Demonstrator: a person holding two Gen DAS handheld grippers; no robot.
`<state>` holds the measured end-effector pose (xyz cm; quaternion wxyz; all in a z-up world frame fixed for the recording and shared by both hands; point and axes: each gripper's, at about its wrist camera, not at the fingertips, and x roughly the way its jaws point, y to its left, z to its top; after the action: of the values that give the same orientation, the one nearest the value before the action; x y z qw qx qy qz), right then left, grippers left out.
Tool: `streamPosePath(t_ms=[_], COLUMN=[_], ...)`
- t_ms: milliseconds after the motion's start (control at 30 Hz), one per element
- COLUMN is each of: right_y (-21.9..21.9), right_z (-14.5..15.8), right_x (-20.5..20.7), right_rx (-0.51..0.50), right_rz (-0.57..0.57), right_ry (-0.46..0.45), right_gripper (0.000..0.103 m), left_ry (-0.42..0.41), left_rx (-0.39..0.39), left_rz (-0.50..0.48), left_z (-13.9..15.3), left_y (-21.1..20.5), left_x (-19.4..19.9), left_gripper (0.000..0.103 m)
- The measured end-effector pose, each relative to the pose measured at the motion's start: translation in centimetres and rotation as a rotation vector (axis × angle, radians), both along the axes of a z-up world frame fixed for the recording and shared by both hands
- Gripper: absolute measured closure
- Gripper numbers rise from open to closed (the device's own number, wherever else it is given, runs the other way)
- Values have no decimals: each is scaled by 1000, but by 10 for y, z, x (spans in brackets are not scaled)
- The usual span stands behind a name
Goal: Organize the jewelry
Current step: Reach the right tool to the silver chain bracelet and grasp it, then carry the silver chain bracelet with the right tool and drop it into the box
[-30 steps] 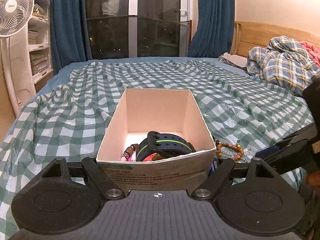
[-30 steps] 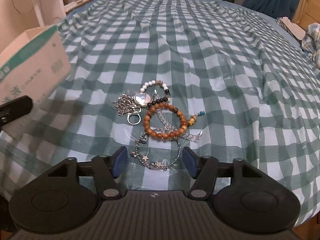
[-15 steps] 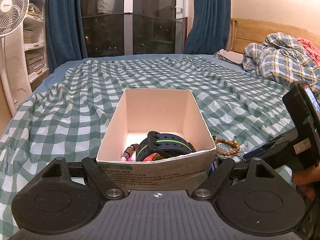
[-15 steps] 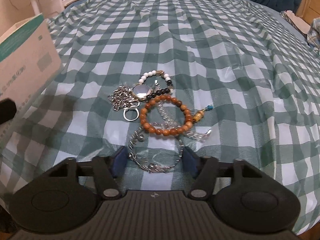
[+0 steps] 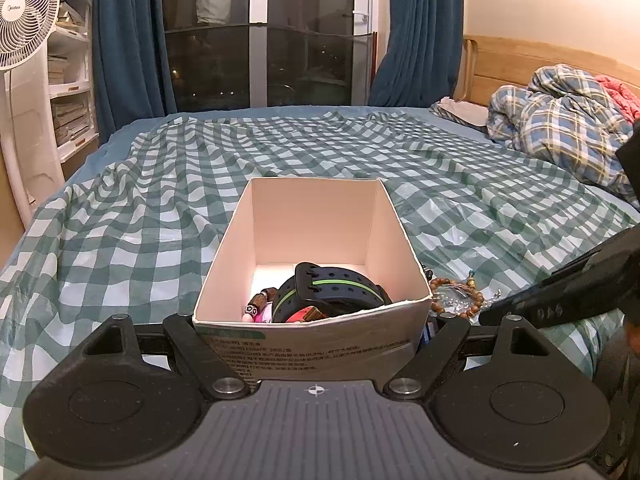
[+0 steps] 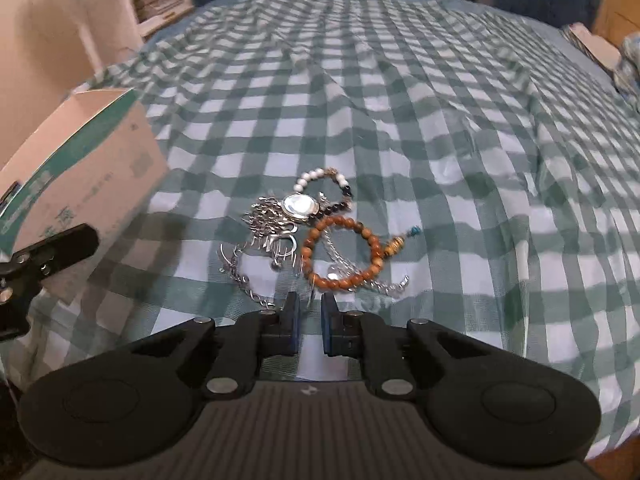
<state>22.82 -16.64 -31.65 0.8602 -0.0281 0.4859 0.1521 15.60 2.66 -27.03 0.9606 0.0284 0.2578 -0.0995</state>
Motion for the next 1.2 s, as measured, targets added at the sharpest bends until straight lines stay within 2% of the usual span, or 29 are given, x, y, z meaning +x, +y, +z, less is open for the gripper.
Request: streamPosePath(t_ms=[133, 333, 667, 1033, 1200], right_y=[7, 20, 28, -1, -11], right_z=[-7, -4, -29, -16, 10], right_x=[-6, -3, 24, 4, -9], right_rx=[-50, 4, 65, 92, 117], right_rz=[39, 25, -66, -78, -92], right_ry=[-8, -40, 15, 8, -66], right_gripper=[0, 0, 0, 0, 0], left_ry=[-12, -3, 7, 9, 12], left_rx=[7, 0, -5, -4, 2], left_rz=[-7, 20, 45, 36, 36], left_z=[1, 0, -1, -1, -2], left_y=[-1, 4, 9, 8, 8], left_x=[-4, -3, 1, 3, 2], left_gripper=[47, 47, 47, 47, 47])
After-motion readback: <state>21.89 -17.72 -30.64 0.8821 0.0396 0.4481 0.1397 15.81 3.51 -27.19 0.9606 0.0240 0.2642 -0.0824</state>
